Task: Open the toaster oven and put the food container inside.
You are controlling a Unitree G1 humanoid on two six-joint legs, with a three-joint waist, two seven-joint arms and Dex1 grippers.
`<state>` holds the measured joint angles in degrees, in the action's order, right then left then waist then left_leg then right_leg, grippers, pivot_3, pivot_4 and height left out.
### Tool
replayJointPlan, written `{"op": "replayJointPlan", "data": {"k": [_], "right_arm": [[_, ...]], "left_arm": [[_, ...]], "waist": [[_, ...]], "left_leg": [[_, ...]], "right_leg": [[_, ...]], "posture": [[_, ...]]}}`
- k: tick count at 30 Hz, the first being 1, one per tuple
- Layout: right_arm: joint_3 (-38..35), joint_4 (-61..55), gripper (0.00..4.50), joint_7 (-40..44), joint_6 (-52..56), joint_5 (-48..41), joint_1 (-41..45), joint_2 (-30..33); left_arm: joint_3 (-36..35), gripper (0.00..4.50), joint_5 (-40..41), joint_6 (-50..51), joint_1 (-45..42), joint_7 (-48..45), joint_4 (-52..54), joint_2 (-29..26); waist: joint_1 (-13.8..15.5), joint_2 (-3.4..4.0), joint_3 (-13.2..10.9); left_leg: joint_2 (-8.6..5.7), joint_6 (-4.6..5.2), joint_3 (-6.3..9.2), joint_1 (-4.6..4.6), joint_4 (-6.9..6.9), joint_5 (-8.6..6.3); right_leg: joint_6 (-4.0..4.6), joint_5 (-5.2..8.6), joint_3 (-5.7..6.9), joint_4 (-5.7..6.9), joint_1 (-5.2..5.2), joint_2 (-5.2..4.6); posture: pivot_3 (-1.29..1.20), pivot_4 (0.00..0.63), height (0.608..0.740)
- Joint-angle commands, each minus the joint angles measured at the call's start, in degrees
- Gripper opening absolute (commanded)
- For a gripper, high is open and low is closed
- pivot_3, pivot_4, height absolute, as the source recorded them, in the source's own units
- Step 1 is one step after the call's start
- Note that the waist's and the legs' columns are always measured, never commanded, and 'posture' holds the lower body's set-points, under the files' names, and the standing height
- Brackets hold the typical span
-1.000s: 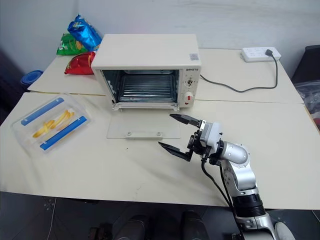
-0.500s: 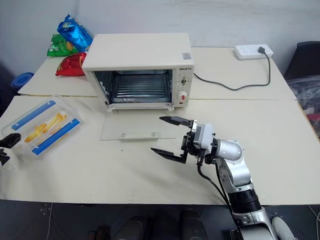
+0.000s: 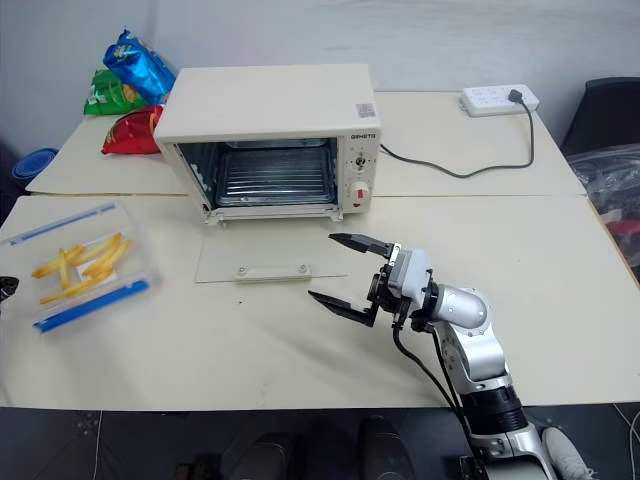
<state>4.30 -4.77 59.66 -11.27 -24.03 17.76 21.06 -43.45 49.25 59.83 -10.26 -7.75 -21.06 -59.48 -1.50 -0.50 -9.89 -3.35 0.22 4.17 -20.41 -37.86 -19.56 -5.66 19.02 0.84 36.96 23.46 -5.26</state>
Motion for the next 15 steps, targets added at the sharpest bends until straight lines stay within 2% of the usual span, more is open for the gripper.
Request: {"op": "replayJointPlan", "data": {"k": [1, 5, 7, 10, 15], "right_arm": [[-1.5, -2.6, 4.5, -1.0, -0.9, -0.2, -1.1, 0.8], [-2.6, -2.5, 4.5, -2.2, -1.5, 0.8, -3.7, 2.1], [-3.4, -3.1, 4.5, -3.2, -1.6, 1.1, -5.9, 2.7], [-3.7, -4.0, 4.5, -4.3, -1.6, 1.7, -8.1, 3.2], [-3.2, -5.4, 4.5, -6.0, -1.3, 2.6, -9.3, 2.8]], "left_arm": [[-3.1, 0.32, 4.2, 5.7, -1.5, -6.9, 3.1, -2.1], [-0.9, 0.32, 3.0, 8.1, -1.9, -8.1, 11.3, -1.9], [2.1, 0.32, 5.9, 13.3, -5.3, -6.1, 18.2, 0.0], [8.1, 0.32, 7.0, 18.7, -13.2, -0.4, 25.4, 5.7], [15.3, 0.32, 4.1, 23.5, -23.7, 5.4, 28.4, 14.8]], "waist": [[0.2, -0.02, 0.0], [0.6, -0.04, 0.0], [1.0, -0.04, 0.0], [1.8, -0.03, 0.0], [1.1, -0.04, 0.0]], "left_leg": [[0.0, 0.0, 0.02, 0.0, -0.02, 0.0], [-0.01, 0.01, 0.02, -0.02, -0.05, 0.0], [-0.01, 0.01, 0.01, -0.03, -0.05, 0.0], [-0.04, 0.01, 0.03, -0.03, -0.1, 0.0], [-0.08, 0.01, -0.01, -0.03, -0.2, 0.02]], "right_leg": [[0.0, 0.0, 0.01, 0.01, -0.02, 0.0], [0.0, 0.0, -0.02, 0.0, -0.03, -0.02], [0.0, 0.0, -0.05, -0.01, -0.02, -0.02], [-0.01, 0.0, -0.05, 0.01, -0.06, -0.04], [-0.06, -0.03, -0.08, 0.14, -0.02, 0.0]], "posture": [[0.0, 0.15, 0.74], [0.0, 0.15, 0.74], [0.0, 0.15, 0.74], [0.0, 0.15, 0.74], [0.0, 0.15, 0.74]]}}
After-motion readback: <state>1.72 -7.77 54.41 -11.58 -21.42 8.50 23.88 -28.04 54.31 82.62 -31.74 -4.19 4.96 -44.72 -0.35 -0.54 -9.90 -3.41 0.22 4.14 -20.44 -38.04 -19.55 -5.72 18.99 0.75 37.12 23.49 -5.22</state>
